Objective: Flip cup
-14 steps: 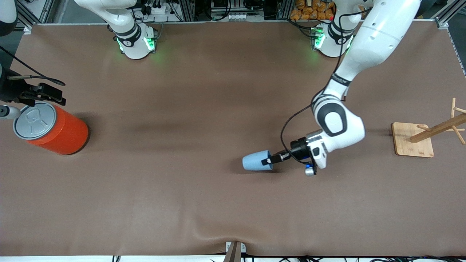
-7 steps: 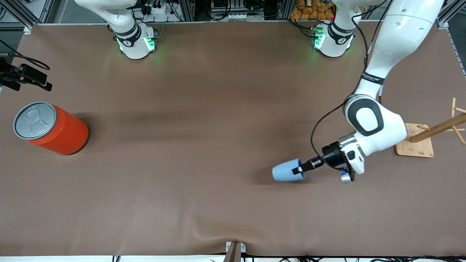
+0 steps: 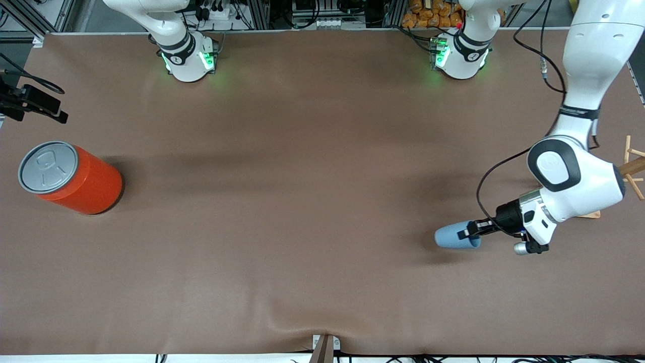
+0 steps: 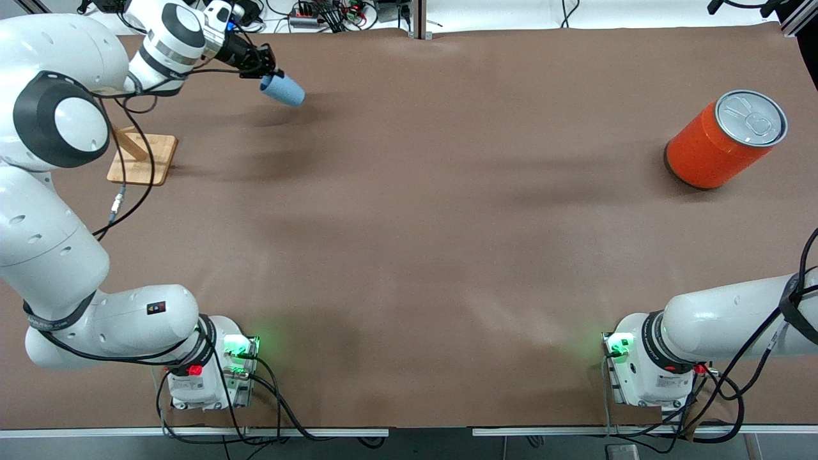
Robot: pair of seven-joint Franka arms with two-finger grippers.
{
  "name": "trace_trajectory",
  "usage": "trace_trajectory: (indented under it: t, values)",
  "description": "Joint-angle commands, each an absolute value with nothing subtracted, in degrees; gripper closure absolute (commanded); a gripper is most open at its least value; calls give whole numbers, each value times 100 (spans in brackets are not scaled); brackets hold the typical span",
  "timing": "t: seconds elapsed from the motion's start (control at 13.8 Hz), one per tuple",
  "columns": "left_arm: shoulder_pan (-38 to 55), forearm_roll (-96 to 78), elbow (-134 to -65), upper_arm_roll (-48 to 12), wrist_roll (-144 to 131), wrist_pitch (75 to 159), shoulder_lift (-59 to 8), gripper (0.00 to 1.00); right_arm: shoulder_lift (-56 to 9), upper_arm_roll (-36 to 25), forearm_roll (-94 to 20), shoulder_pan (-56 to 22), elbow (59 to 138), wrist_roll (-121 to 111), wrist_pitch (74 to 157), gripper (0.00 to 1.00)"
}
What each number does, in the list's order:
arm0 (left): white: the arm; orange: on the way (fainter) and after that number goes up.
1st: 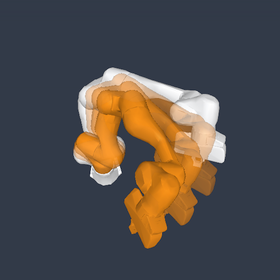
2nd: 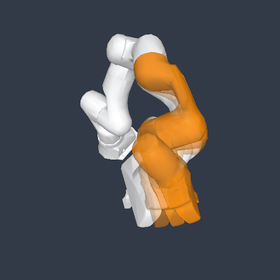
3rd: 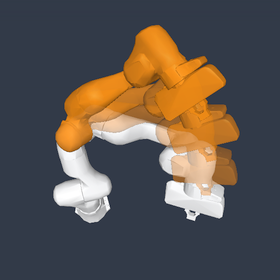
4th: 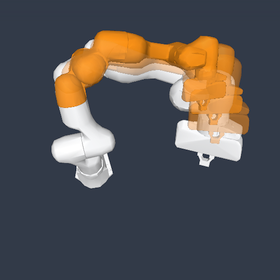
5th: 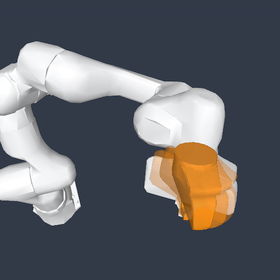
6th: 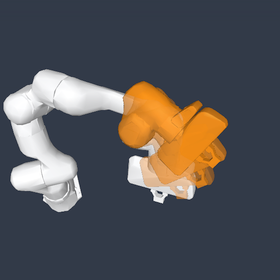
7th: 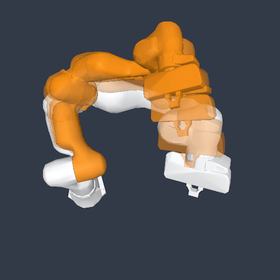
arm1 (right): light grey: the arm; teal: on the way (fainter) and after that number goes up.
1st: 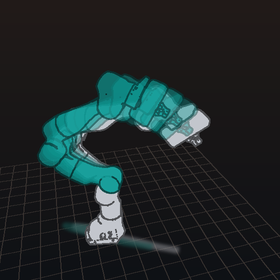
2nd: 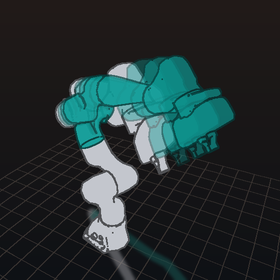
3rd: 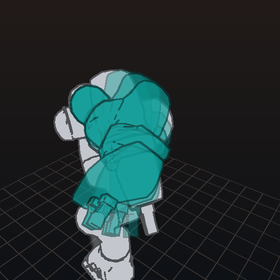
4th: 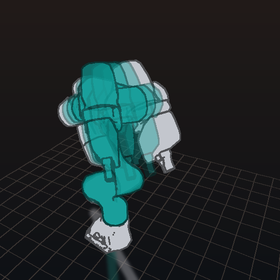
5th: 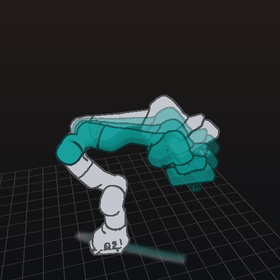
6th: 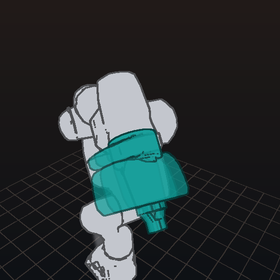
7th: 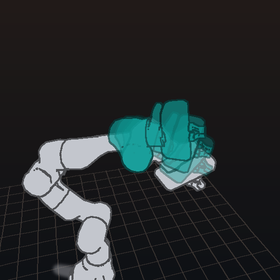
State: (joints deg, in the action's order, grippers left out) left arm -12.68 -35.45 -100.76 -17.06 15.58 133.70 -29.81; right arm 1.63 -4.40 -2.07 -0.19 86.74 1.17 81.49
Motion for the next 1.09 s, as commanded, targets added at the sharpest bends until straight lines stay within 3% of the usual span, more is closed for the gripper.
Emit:
trace_trajectory:
  t: [0.0,0.65,1.02]
  values:
    - [-1283,-2684,-10169,-1731,1372,13184,-2821,100,237,-387,-176,18,8570,158,8095,0]
    - [-792,68,-10028,-1740,-305,12639,-2830,100,229,-378,-149,17,8534,158,7972,0]
    - [-703,369,-10072,-1732,-598,12630,-2856,100,229,-369,-158,0,8525,202,7937,0]
